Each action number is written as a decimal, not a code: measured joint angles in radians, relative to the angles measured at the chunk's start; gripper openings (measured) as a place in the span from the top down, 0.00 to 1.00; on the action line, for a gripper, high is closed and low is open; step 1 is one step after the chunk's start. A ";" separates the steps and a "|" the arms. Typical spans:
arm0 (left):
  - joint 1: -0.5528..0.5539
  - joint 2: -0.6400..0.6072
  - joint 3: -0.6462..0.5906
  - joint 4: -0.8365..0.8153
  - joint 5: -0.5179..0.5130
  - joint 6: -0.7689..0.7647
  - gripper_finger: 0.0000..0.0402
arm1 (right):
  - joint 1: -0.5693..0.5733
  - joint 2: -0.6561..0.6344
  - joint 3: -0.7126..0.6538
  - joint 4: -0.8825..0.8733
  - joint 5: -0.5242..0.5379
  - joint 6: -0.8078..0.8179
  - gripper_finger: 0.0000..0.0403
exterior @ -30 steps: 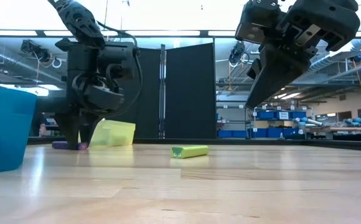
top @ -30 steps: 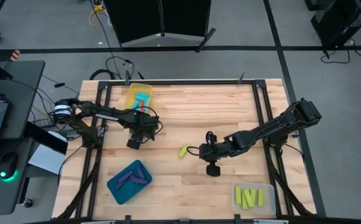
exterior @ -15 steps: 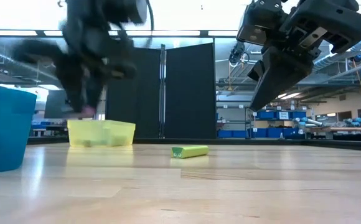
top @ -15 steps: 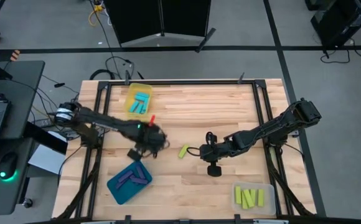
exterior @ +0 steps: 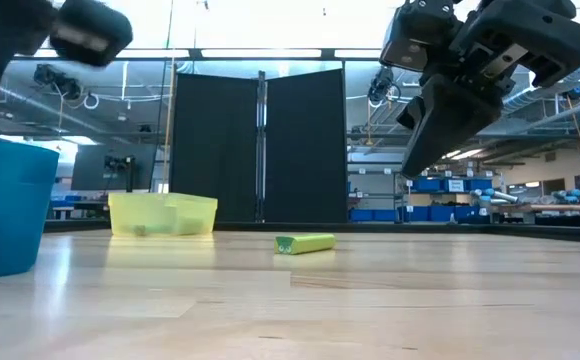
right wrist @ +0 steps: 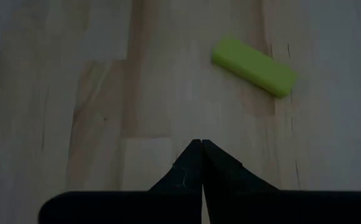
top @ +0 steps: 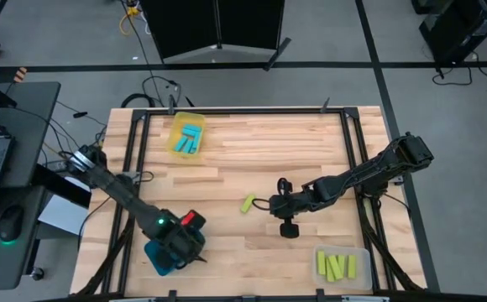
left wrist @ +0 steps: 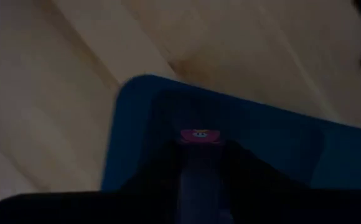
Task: Sort blocks
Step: Put the purple block into the blue bin, then put the green block into the transparent bin
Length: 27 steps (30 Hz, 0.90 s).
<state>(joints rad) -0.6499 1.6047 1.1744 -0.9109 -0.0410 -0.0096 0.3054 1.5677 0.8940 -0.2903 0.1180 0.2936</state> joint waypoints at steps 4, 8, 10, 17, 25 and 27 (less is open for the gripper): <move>-0.015 0.000 -0.094 0.117 0.000 -0.022 0.75 | 0.000 0.000 0.000 0.022 0.000 -0.002 0.97; -0.013 0.000 -0.141 0.143 0.000 -0.067 0.75 | 0.000 0.000 0.000 0.036 0.016 -0.002 0.97; -0.013 0.000 -0.147 0.142 0.000 -0.107 0.75 | 0.000 0.000 0.000 0.045 0.060 0.010 0.97; -0.018 0.000 -0.146 0.144 -0.056 -0.189 0.46 | -0.033 0.001 0.000 0.096 0.082 0.006 0.87; -0.034 -0.014 -0.146 0.176 -0.081 -0.211 0.48 | -0.105 0.001 0.000 0.146 0.024 -0.085 0.76; -0.036 -0.025 -0.150 0.225 -0.090 -0.211 0.52 | -0.123 0.001 0.000 0.147 0.020 -0.082 0.74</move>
<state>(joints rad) -0.6859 1.5796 1.0248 -0.6863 -0.1306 -0.2210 0.1827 1.5688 0.8940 -0.1431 0.1383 0.2119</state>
